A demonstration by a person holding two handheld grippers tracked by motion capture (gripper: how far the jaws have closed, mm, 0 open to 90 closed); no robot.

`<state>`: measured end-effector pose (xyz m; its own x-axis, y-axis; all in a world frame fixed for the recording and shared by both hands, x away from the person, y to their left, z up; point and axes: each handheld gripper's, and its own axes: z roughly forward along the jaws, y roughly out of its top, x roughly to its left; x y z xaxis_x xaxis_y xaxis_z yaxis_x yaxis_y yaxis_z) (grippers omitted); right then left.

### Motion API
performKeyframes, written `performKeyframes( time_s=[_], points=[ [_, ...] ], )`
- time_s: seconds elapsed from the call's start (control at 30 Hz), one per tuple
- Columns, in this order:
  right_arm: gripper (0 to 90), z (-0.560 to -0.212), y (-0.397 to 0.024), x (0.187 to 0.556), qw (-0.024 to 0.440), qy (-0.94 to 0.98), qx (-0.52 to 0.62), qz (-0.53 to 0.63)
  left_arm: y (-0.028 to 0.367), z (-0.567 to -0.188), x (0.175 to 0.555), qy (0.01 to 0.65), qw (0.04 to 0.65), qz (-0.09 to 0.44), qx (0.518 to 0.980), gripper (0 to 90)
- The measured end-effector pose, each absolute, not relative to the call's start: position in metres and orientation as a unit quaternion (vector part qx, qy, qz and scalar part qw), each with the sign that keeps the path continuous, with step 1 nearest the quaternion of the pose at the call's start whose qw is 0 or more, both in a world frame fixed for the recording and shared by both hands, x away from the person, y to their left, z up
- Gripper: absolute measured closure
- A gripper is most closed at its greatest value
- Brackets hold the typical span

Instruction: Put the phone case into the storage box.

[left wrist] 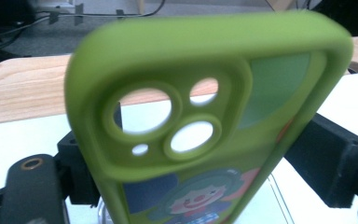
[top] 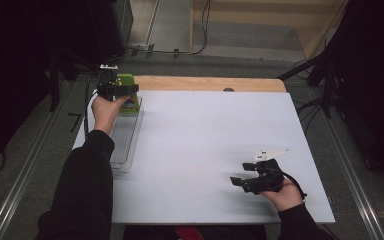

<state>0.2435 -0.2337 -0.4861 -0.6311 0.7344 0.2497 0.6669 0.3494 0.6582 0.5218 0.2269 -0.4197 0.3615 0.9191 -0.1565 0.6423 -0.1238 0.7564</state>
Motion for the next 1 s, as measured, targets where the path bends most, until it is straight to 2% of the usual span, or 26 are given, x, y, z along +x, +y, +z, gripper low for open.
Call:
performKeyframes(
  time_s=[0.2, 0.37, 0.57, 1.0],
  points=[
    [23.4, -0.486, -0.233, 0.243, 0.043, 0.821, 0.426, 0.377, 0.226, -0.42, 0.523, 0.535, 0.392, 0.17, 0.729, 10.2],
    [23.4, -0.486, -0.233, 0.243, 0.043, 0.821, 0.427, 0.377, 0.224, -0.421, 0.523, 0.532, 0.378, 0.178, 0.737, 0.0],
    [23.4, -0.486, -0.234, 0.242, 0.043, 0.82, 0.427, 0.378, 0.225, -0.418, 0.521, 0.534, 0.373, 0.181, 0.737, 0.0],
    [23.4, -0.486, -0.234, 0.242, 0.041, 0.821, 0.426, 0.377, 0.235, -0.404, 0.512, 0.54, 0.372, 0.143, 0.741, 0.0]
  ],
)
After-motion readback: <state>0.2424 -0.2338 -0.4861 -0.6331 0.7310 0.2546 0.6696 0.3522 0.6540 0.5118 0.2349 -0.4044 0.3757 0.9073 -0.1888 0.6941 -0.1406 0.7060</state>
